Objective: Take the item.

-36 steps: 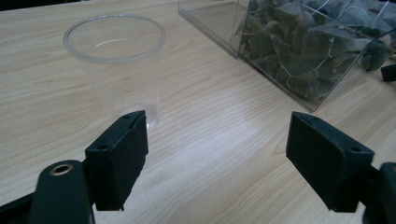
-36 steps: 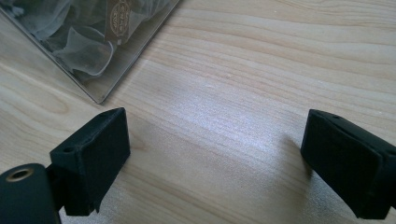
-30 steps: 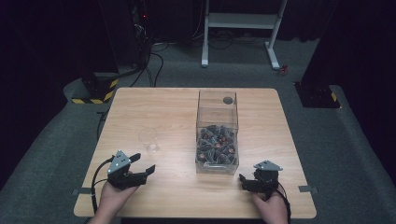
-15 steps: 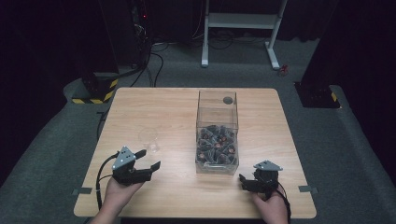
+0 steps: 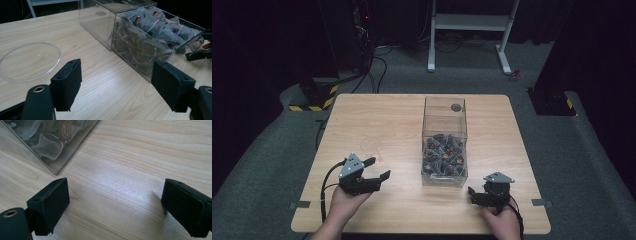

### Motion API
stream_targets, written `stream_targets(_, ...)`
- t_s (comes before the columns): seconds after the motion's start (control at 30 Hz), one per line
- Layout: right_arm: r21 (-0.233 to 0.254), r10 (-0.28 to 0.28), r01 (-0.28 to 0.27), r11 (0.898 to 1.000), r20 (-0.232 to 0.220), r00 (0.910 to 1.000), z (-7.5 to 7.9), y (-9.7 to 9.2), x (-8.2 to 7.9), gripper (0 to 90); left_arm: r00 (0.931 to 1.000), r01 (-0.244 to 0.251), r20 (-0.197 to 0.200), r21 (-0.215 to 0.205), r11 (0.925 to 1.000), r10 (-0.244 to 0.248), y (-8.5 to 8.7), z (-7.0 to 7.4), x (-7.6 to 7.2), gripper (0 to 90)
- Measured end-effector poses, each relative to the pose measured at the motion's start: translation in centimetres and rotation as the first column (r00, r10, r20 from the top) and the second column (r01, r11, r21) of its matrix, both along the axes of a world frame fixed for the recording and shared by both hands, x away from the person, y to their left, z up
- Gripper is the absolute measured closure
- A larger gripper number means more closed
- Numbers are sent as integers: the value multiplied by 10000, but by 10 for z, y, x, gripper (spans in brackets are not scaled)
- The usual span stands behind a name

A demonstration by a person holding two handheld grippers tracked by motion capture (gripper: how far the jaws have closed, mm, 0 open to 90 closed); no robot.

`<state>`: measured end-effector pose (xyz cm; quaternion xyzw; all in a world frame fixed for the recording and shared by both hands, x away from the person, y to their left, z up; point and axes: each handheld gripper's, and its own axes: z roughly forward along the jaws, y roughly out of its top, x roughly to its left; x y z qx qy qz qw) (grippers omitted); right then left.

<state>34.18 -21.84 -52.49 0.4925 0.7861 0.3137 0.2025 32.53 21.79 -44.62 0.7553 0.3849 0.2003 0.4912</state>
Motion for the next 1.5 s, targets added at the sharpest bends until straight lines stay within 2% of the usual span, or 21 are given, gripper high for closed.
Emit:
stream_targets(0.6,-3,71,-71,10000,10,10000,0,0,0,80,9990,451,-16,-175,9988,-451,-24,4,12,260)
stream_targets(0.83,-22,149,-149,9999,20,9999,0,0,-1,80,9980,623,130,-94,9980,-622,-34,7,17,249)
stream_targets(0.9,-23,182,-182,9998,30,9998,0,0,-1,80,9977,668,80,-202,9976,-666,-37,7,18,249)
stream_targets(1.0,-19,192,-192,9998,24,9998,0,0,-1,80,9974,712,64,-85,9974,-711,-40,7,20,249)
stream_targets(1.37,-13,212,-212,9998,42,9998,0,0,-1,80,9953,962,-47,-165,9952,-963,-53,10,28,250)
stream_targets(1.5,-12,215,-215,9998,40,9998,0,0,-1,80,9943,1046,-158,-346,9939,-1052,-57,10,31,259)
